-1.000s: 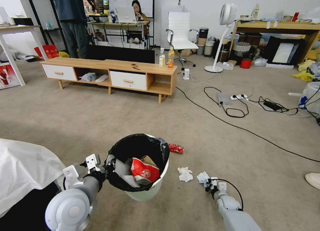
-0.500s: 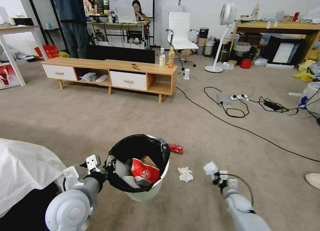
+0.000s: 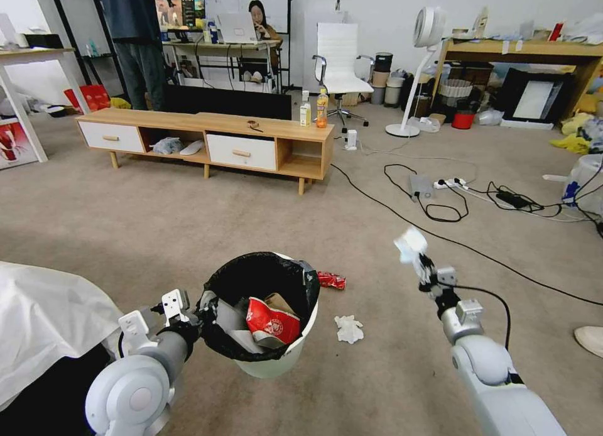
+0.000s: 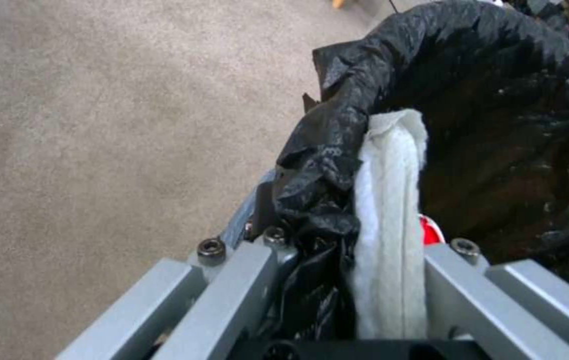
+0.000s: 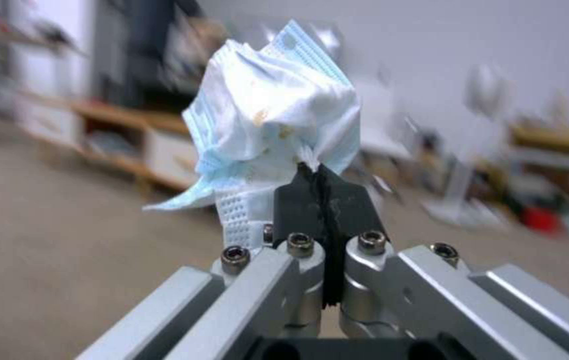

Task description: Pick up the trash bin and place the garbage on the floor into it.

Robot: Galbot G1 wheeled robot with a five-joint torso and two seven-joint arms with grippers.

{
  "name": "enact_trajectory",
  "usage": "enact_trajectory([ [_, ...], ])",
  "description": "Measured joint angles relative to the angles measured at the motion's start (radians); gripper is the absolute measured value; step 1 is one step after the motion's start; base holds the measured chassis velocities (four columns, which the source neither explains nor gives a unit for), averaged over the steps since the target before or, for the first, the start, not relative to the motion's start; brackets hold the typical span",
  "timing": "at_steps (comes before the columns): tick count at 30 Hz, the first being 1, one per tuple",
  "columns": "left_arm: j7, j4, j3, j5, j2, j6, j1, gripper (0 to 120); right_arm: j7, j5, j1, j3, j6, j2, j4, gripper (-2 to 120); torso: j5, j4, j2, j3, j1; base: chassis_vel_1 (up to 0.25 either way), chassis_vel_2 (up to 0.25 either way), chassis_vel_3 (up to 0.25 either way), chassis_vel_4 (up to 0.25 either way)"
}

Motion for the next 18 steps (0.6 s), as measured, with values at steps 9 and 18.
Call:
enact_trajectory([
  [9,-0.003,0.015,0.015,0.0,-0.001,0.003,-0.011,7,-0.157,0.14,0.032,-0.151,0.046,-0.087,0.217,0,0.0,-0.0004,0.0,0.0,0.0,0.0,0.0,0.0,0.0],
  [18,-0.004,0.023,0.04,0.01,-0.001,0.005,-0.018,7,-0.215,0.249,0.171,-0.355,0.025,-0.139,0.236,0,0.0001,0.0,0.0,0.0,0.0,0.0,0.0,0.0,0.0],
])
